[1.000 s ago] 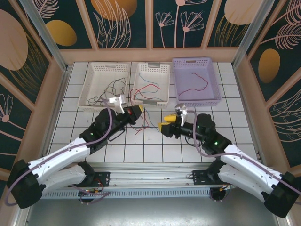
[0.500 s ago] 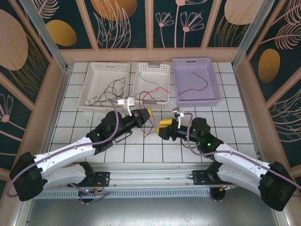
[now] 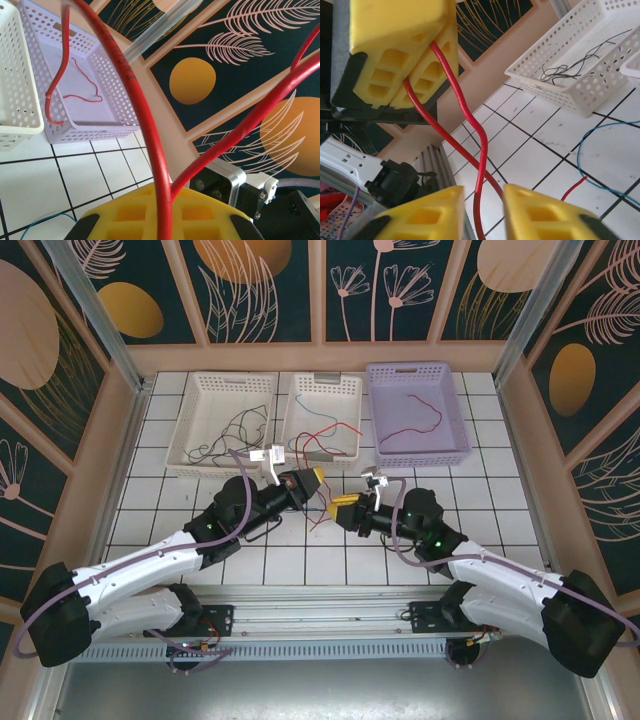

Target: Untangle the cables

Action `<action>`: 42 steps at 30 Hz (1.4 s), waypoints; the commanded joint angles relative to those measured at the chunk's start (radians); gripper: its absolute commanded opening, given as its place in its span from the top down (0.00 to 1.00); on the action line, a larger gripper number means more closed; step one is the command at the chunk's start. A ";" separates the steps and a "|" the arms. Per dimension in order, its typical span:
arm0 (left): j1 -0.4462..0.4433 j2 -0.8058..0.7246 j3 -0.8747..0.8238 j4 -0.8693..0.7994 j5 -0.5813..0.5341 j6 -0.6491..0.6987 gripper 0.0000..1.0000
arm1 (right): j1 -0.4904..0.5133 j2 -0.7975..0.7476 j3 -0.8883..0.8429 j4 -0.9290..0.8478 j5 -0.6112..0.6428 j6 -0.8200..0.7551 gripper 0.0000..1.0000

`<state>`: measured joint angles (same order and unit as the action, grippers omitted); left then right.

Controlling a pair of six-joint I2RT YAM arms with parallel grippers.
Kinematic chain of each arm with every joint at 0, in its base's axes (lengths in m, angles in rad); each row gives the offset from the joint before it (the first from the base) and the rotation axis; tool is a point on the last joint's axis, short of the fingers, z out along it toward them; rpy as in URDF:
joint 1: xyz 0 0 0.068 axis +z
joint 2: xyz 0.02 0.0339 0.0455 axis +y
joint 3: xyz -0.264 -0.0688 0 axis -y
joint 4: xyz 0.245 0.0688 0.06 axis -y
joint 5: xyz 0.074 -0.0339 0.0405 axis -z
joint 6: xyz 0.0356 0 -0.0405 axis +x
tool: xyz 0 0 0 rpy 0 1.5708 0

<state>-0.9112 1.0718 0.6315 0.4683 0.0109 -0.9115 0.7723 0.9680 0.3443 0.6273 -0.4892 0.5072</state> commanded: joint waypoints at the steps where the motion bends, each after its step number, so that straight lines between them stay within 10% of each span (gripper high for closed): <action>1: -0.008 0.005 0.027 0.044 -0.007 0.000 1.00 | 0.005 0.006 -0.008 0.060 -0.022 -0.001 0.83; 6: -0.007 -0.004 0.028 0.027 -0.003 0.013 1.00 | 0.004 -0.022 -0.007 0.035 0.011 -0.013 1.00; 42: -0.007 -0.055 0.005 0.016 0.014 0.043 0.77 | -0.023 -0.117 -0.027 0.030 0.151 0.054 1.00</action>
<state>-0.9165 1.0420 0.6315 0.4671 0.0185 -0.8875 0.7586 0.8803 0.3279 0.6109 -0.3717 0.5457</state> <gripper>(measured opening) 0.231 0.042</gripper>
